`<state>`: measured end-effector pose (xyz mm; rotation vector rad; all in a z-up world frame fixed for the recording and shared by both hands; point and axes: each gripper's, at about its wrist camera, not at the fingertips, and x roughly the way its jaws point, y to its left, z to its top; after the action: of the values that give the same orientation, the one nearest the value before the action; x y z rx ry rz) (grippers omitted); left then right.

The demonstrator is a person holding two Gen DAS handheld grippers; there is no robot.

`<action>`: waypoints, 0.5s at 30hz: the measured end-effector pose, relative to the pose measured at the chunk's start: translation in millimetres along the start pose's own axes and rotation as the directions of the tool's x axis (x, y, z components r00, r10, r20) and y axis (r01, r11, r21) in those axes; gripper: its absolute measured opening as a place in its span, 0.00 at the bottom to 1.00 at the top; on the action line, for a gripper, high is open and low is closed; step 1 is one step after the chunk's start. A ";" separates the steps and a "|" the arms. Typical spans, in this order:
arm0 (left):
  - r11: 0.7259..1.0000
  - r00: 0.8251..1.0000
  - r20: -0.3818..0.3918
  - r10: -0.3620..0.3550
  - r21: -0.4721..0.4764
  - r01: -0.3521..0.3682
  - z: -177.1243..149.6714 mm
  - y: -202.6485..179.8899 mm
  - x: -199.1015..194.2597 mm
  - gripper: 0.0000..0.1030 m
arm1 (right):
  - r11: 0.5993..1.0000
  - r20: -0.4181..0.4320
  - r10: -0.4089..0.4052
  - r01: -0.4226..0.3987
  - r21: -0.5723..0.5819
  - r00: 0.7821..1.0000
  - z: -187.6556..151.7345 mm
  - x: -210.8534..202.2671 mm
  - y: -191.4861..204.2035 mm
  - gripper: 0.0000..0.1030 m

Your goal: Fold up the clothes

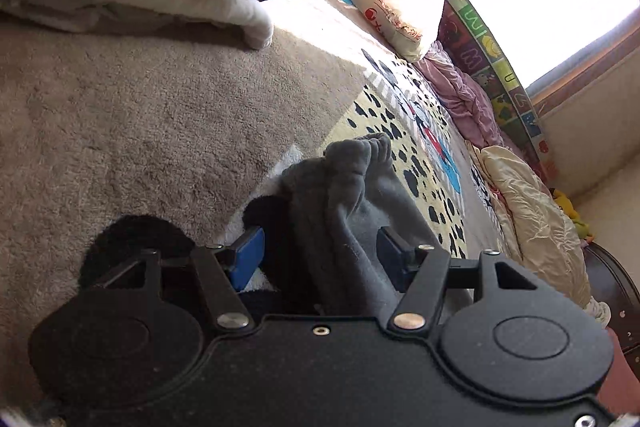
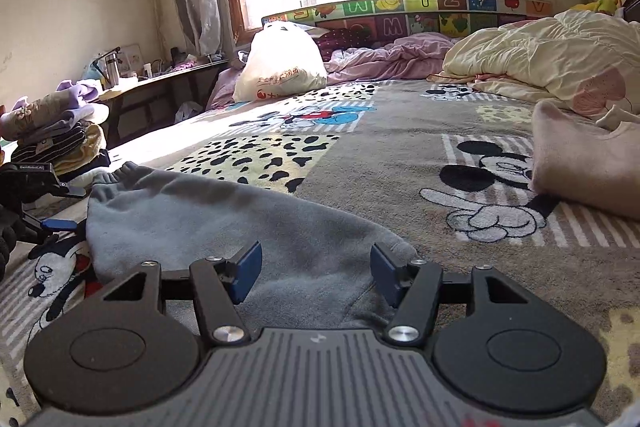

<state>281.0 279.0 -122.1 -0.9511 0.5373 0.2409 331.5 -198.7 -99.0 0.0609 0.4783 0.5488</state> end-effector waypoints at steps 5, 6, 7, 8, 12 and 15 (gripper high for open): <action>0.999 1.000 -0.001 -0.024 -0.038 0.024 5.7 2.8 14.9 0.59 | 1.000 -0.064 -0.015 0.014 -0.011 0.998 -6.4 11.2 -2.9 0.59; 0.998 0.999 0.002 -0.033 -0.056 0.033 8.3 4.9 18.7 0.59 | 1.000 -0.067 -0.015 0.014 -0.015 0.998 -6.4 12.0 -2.8 0.59; 0.996 0.999 0.005 -0.046 -0.073 0.046 11.5 6.8 21.8 0.59 | 1.000 -0.070 -0.014 0.012 -0.020 0.997 -6.5 12.0 -3.1 0.59; 0.995 0.998 0.005 -0.055 -0.084 0.055 14.7 7.3 24.7 0.59 | 1.000 -0.070 -0.012 0.011 -0.018 0.997 -6.7 12.3 -3.8 0.59; 0.993 0.998 0.010 -0.063 -0.096 0.063 24.3 6.8 35.4 0.49 | 1.000 -0.074 -0.011 0.010 -0.020 0.997 -7.4 15.2 -3.9 0.60; 0.991 0.998 0.015 -0.066 -0.114 0.067 25.7 9.2 37.2 0.36 | 1.000 -0.069 0.000 -0.001 -0.012 0.998 -6.5 16.1 -4.0 0.61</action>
<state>316.9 304.1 -136.6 -1.0768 0.4845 0.2187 342.5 -194.3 -112.3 0.0302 0.5419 0.5555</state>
